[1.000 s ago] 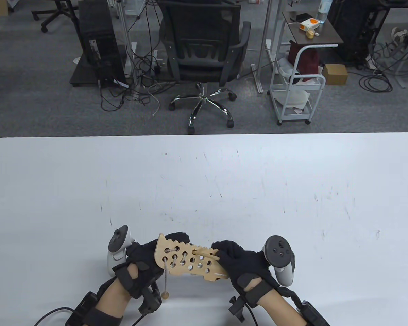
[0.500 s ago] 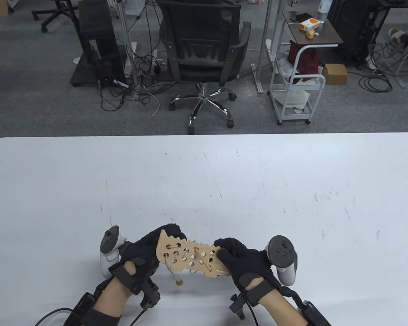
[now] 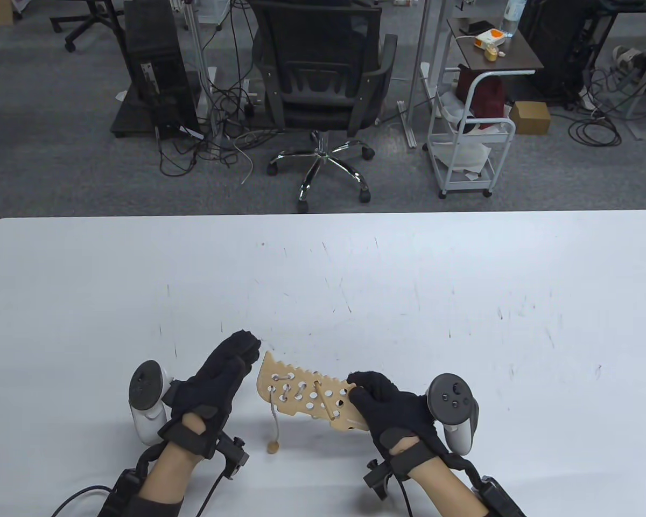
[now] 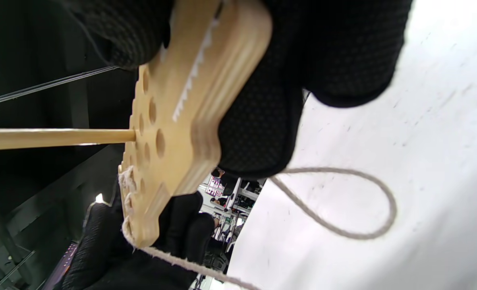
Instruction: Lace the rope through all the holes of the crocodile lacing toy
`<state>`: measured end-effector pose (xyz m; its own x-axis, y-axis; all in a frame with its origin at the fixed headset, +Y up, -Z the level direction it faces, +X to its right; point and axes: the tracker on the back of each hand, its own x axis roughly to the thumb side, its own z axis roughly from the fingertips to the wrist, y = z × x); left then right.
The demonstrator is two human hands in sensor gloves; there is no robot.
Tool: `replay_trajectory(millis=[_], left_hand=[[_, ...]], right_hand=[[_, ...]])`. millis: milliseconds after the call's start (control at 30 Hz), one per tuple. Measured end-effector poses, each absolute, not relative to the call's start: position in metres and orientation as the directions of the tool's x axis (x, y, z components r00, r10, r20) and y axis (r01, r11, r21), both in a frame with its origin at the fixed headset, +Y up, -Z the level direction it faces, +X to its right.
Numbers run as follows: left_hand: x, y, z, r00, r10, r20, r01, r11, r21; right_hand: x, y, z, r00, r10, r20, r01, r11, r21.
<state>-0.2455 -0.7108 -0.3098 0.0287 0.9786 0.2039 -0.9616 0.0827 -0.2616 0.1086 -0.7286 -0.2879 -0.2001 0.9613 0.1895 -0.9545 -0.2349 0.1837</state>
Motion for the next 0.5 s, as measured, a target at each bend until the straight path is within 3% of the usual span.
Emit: replay_trajectory(millis=[500], left_hand=[[-0.221, -0.691, -0.293, 0.509, 0.744, 0.432, -0.787, 0.606, -0.115]], right_hand=[[0.105, -0.735, -0.289, -0.293, 0.943, 0.155, -0.932, -0.318, 0.175]])
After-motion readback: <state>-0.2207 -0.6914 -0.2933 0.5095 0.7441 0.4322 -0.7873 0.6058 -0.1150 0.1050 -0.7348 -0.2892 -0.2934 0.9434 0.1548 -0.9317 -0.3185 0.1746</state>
